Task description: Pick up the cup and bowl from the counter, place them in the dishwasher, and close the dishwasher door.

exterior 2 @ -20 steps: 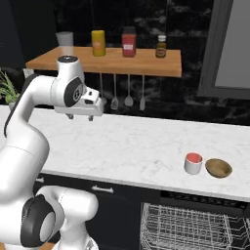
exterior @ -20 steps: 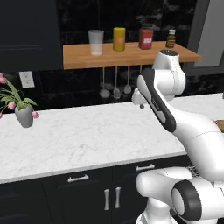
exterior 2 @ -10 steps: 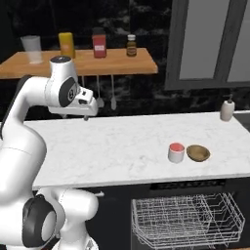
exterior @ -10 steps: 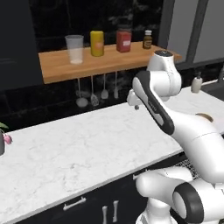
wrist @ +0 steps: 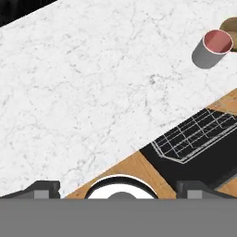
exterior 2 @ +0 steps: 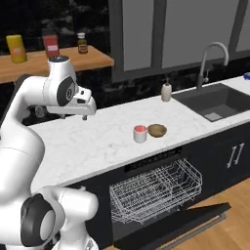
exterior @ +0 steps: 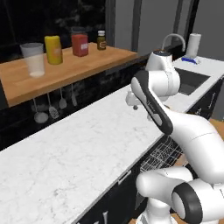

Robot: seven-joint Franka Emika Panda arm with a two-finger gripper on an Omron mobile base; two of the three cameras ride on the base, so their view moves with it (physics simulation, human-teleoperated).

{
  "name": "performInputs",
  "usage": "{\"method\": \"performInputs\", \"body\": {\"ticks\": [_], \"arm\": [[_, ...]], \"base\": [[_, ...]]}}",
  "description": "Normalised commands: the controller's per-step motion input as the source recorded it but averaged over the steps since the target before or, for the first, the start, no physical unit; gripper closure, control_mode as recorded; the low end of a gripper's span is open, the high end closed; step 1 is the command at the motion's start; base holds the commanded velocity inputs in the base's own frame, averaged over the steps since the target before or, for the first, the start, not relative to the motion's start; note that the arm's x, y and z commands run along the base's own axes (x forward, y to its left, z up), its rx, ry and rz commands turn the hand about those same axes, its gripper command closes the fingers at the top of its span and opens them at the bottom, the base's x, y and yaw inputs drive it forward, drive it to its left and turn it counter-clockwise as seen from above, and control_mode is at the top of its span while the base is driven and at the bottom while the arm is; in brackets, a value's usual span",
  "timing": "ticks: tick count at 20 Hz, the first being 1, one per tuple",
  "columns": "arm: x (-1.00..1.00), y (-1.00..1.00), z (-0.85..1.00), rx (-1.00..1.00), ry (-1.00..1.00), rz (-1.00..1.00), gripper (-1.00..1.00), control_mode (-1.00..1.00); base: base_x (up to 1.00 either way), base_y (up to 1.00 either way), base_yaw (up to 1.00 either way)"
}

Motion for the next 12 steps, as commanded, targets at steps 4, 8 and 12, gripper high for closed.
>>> {"method": "performInputs", "body": {"ticks": [4, 8, 12], "arm": [[0.0, 0.0, 0.0, 0.0, 0.0, 0.0, -1.0, 1.0], [0.0, 0.0, 0.0, 0.0, 0.0, 0.0, -1.0, 1.0], [0.0, 0.0, 0.0, 0.0, 0.0, 0.0, -1.0, 1.0]], "base": [[-0.11, 0.15, -0.51], [0.0, 0.14, -0.42], [-0.01, 0.21, -0.36]]}}
